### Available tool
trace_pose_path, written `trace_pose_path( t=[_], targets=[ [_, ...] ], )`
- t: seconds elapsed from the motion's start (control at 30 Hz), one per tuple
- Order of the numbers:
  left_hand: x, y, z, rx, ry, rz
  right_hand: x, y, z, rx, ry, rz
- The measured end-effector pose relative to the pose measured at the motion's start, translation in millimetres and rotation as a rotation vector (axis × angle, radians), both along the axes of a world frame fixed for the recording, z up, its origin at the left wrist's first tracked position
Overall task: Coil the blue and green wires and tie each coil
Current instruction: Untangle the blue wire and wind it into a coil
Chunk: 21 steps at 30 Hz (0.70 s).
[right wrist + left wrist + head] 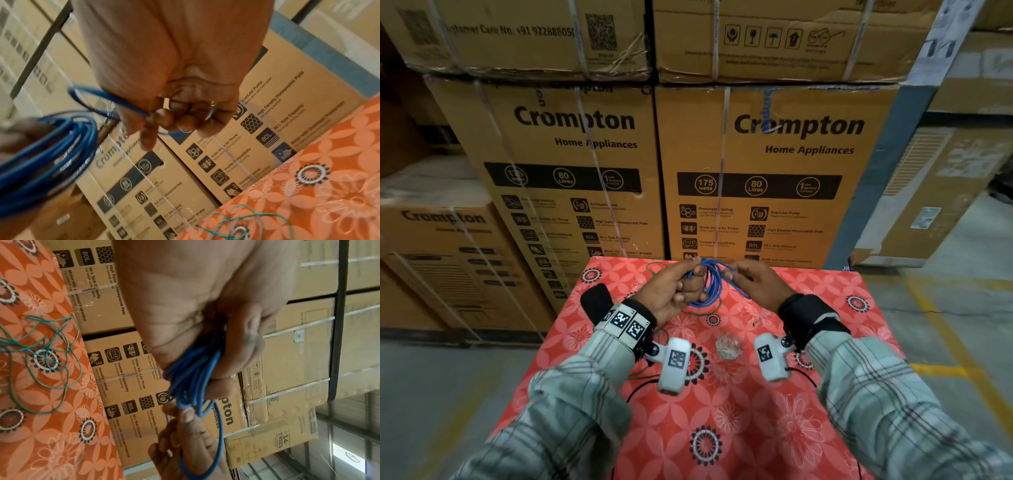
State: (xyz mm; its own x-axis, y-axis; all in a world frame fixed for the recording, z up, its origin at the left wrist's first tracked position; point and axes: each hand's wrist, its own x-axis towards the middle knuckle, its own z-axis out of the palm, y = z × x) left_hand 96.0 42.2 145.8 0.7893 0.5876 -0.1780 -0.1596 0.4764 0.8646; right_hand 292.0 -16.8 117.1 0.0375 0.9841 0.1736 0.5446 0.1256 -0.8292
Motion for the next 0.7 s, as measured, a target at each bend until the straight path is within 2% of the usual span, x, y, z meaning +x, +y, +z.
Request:
trace_pose_path(
  t=[0.07,0.23,0.37,0.4,0.43,0.53,0.6,0.63,0.7],
  targets=[
    [0.3,0.0,3.0,-0.007,-0.015,0.017,2.9,-1.1,-7.3,-0.046,-0.034,0.011],
    [0.5,7.8,9.0,-0.025,-0.072,0.050,0.8,-1.2,2.0,-0.039,0.087,-0.060],
    [-4.6,17.8,14.8,0.083,0.040,0.107,6.3,-3.2,20.6,-0.137,0.549,-0.111],
    [-6.1,20.6,14.2,0.101,0.071,0.125,8.7,-2.4,24.3,-0.151,0.563,-0.107],
    [-8.1,23.4,13.0,0.104,0.087,0.139,12.1,-0.3,26.3,-0.159,0.456,-0.106],
    [-11.3,30.2,7.3,0.078,0.111,0.169,17.9,9.5,27.6,-0.149,-0.169,-0.114],
    [-7.7,29.8,4.4,0.058,0.118,0.179,15.7,16.1,23.9,-0.143,-0.529,-0.187],
    [-4.8,28.1,3.9,0.048,0.112,0.182,12.5,18.7,21.8,-0.152,-0.651,-0.223],
    [0.3,25.0,4.2,0.025,0.089,0.187,5.1,23.1,17.6,-0.201,-0.783,-0.282]
  ],
)
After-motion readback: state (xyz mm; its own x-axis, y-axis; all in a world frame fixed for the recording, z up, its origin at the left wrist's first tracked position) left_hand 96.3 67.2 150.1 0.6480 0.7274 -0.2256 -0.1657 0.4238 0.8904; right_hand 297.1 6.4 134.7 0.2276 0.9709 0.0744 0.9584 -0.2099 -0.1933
